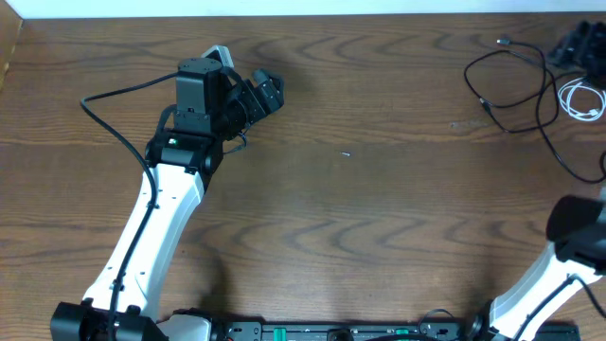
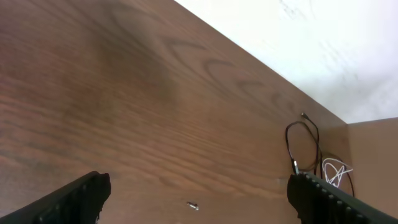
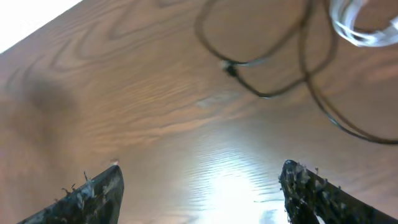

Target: Untangle cables

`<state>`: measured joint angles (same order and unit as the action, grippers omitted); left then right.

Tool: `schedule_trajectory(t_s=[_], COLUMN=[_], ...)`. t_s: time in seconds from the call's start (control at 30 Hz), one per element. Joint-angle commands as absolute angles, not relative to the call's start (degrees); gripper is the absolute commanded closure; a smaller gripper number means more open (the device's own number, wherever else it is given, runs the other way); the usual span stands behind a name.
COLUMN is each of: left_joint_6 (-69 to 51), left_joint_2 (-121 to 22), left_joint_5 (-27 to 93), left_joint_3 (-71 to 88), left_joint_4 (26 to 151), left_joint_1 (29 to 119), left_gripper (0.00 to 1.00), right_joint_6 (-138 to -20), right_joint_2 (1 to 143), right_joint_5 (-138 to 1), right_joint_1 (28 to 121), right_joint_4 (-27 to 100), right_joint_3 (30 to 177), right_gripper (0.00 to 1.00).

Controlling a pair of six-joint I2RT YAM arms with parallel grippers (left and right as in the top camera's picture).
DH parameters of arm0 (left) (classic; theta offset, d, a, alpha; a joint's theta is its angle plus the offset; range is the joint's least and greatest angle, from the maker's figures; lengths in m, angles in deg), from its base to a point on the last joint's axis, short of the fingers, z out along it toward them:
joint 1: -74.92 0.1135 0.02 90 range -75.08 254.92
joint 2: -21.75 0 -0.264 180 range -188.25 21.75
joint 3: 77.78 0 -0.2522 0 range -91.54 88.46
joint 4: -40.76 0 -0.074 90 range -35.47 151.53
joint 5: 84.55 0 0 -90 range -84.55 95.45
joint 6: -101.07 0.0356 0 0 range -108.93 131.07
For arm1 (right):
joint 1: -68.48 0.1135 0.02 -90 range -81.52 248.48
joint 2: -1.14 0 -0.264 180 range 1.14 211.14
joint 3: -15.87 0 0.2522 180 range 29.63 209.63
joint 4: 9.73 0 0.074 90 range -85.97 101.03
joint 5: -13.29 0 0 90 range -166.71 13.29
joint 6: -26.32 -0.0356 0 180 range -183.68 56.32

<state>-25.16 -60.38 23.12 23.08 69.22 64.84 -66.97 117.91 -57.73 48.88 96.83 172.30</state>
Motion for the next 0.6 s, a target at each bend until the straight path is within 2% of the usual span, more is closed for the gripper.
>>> schedule_trajectory(t_s=[0.0, 0.17, 0.2, 0.23, 0.57], left_joint_6=[-25.2, -25.2, -25.2, -25.2, -25.2], left_joint_2=[-60.3, -60.3, -60.3, -60.3, -60.3], left_joint_5=[22.9, 22.9, 22.9, 22.9, 22.9], left_joint_3=[23.4, 23.4, 23.4, 23.4, 23.4], left_joint_4=[69.3, 69.3, 69.3, 69.3, 69.3], left_joint_1=[64.8, 64.8, 64.8, 64.8, 64.8], left_gripper=[0.04, 0.04, 0.04, 0.04, 0.04], right_joint_6=[-63.8, -63.8, -63.8, -63.8, -63.6], right_joint_2=[111.9, 104.9, 104.3, 102.5, 93.4], right_joint_5=[-56.6, -55.7, -55.7, -55.7, -57.0], right_joint_1=[52.3, 58.5, 58.9, 59.8, 60.5], right_joint_4=[97.9, 101.3, 101.3, 101.3, 101.3], right_joint_3=[172.8, 172.8, 172.8, 172.8, 172.8], right_gripper=[0.23, 0.23, 0.07, 0.01, 0.01])
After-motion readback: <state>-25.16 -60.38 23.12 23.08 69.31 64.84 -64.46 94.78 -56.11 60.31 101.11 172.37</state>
